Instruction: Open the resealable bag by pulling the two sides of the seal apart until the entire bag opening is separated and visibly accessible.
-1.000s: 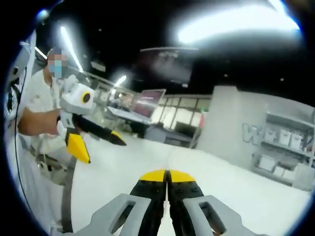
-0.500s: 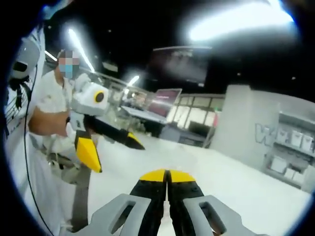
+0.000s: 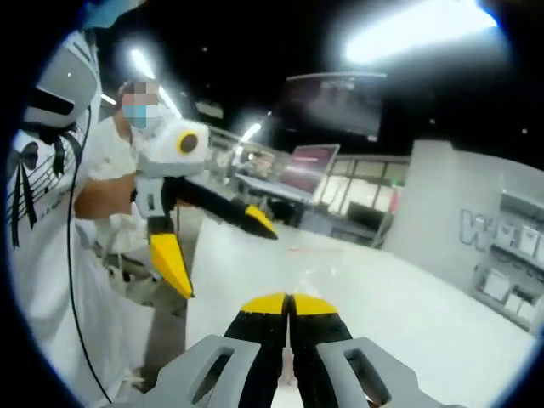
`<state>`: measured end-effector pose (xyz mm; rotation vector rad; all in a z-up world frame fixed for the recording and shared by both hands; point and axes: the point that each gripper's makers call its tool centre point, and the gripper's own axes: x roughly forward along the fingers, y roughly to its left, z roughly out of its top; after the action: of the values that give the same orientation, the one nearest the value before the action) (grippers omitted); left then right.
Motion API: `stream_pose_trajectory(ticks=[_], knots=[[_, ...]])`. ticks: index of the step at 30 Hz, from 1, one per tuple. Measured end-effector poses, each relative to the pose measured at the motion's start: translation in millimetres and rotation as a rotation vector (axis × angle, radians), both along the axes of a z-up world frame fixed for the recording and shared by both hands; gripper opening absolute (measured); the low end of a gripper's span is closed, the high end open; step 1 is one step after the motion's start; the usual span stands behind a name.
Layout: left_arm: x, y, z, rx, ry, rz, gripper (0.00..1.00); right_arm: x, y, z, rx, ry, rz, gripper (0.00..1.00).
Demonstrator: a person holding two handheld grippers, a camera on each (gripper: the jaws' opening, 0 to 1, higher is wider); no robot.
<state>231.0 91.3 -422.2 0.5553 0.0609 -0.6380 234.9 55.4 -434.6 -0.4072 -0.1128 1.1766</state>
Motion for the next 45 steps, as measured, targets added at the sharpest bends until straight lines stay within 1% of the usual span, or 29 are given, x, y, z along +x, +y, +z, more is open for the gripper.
stream_pose_trajectory(ticks=[1,2,3,4,5,6,7,9,11,13,15,19,25,29,35,37,39,42,45], knots=[[-2.2,-4.3,4.2,0.029,-0.036,-0.008,0.74,-1.0,0.1,-0.3,-0.009,-0.008,0.002,0.00],[-8.1,-14.0,8.3,-0.046,-0.016,-0.049,0.72,-2.1,-0.2,0.2,-0.015,-0.017,0.000,0.00],[-13.2,-19.8,9.3,-0.121,0.031,-0.080,0.70,-2.5,-0.6,0.3,-0.019,-0.021,0.001,0.00],[-17.5,-24.4,7.9,-0.195,0.096,-0.106,0.66,-2.8,-1.0,0.3,-0.021,-0.022,0.001,0.00],[-18.7,-23.7,4.3,-0.237,0.152,-0.118,0.63,-3.2,-1.7,0.1,-0.022,-0.021,0.002,0.00],[-18.9,-23.8,3.2,-0.244,0.161,-0.121,0.61,-3.6,-1.9,-0.1,-0.023,-0.020,0.003,0.00],[-13.8,-18.5,-0.3,-0.230,0.147,-0.113,0.59,-6.1,-2.6,-2.9,-0.038,-0.016,0.014,0.00],[-7.7,-8.2,-6.6,-0.166,0.120,-0.064,0.57,-9.7,-3.3,-6.5,-0.059,-0.014,0.028,0.00],[-6.4,-5.4,-4.2,-0.116,0.064,-0.070,0.51,-11.3,-4.0,-8.4,-0.069,-0.016,0.030,0.00],[-9.2,-6.0,-1.6,-0.111,0.048,-0.087,0.44,-11.4,-4.7,-8.9,-0.072,-0.016,0.029,0.00],[-10.1,-5.6,1.5,-0.117,0.036,-0.096,0.44,-10.4,-5.3,-7.8,-0.066,-0.012,0.026,0.00],[-9.3,-4.7,1.1,-0.129,0.040,-0.103,0.44,-8.9,-6.2,-7.6,-0.076,-0.017,0.023,0.00],[-7.0,0.6,-11.6,-0.131,0.072,-0.094,0.44,-11.5,-2.7,-13.7,-0.114,-0.019,0.027,0.00],[-9.4,3.3,-16.3,-0.124,0.078,-0.094,0.44,-12.5,-2.3,-22.1,-0.170,-0.045,0.032,0.00],[-11.2,8.7,-22.2,-0.112,0.085,-0.089,0.44,-14.9,-0.2,-27.6,-0.229,-0.101,0.036,0.00],[-10.8,10.6,-23.4,-0.112,0.088,-0.085,0.44,-16.9,1.0,-29.6,-0.246,-0.110,0.043,0.00],[-10.8,11.3,-23.8,-0.113,0.089,-0.084,0.44,-18.4,1.7,-31.6,-0.264,-0.118,0.044,0.05],[-11.5,11.3,-24.1,-0.105,0.086,-0.088,0.44,-21.1,1.8,-32.2,-0.279,-0.127,0.051,0.05],[-14.2,14.0,-25.2,-0.081,0.076,-0.084,0.44,-26.8,3.0,-31.7,-0.297,-0.141,0.066,0.06]])
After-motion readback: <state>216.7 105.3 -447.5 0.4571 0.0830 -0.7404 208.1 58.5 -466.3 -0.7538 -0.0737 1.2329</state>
